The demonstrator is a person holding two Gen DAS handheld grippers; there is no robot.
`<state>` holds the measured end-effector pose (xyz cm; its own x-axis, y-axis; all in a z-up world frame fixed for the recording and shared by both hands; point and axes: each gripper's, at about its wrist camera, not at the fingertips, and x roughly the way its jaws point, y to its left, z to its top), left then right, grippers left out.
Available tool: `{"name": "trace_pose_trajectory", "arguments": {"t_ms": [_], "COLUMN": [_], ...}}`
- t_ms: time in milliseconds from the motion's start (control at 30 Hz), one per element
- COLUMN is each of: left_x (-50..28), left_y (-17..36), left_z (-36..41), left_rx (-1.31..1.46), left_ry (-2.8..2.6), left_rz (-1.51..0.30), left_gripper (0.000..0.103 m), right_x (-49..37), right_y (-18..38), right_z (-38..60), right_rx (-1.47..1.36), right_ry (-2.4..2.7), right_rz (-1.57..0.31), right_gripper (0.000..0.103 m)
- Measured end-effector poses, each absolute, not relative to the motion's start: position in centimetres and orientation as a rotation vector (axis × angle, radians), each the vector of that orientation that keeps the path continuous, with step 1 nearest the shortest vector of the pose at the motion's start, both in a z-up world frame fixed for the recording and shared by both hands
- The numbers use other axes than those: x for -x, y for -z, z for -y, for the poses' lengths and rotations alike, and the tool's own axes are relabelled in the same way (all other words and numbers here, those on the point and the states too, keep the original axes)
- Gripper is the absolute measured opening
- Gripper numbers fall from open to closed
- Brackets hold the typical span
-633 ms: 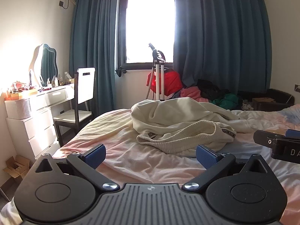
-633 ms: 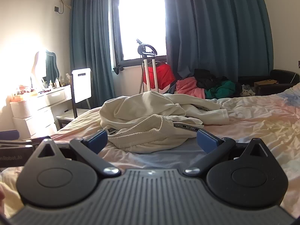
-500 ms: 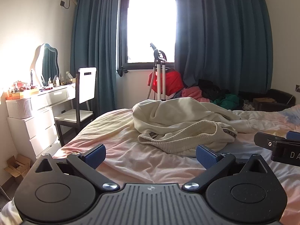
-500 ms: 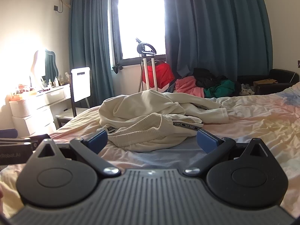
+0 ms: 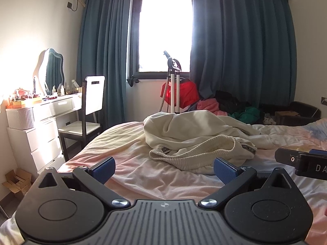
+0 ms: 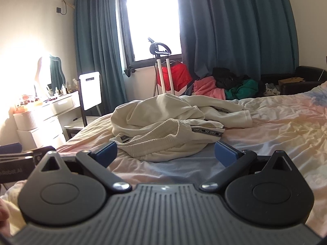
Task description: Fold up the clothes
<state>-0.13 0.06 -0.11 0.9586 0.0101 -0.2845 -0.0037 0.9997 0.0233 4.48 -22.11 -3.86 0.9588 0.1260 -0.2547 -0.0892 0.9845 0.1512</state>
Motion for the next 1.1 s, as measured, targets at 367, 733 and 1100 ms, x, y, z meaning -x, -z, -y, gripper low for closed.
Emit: {"name": "trace_pose_trajectory", "arguments": {"t_ms": [367,733,1100], "left_x": [0.3,-0.3,-1.0], "left_y": [0.4,1.5,2.1], "left_z": [-0.5,-0.1,0.0], "left_rx": [-0.004,0.003,-0.012], "left_ry": [0.008,0.051,0.031], "left_rz": [-0.266,-0.279,-0.292], "left_gripper": [0.103,0.103,0.103], "right_x": [-4.5,-4.4,-4.4], "right_y": [4.2,3.8,3.6], "right_z": [22.3,23.2,23.6], "right_rx": [-0.164,-0.21,-0.203], "right_ry": [-0.093,-0.111,-0.108], "right_rz": [-0.244,-0.225,-0.235], "right_gripper": [0.103,0.1,0.098]}}
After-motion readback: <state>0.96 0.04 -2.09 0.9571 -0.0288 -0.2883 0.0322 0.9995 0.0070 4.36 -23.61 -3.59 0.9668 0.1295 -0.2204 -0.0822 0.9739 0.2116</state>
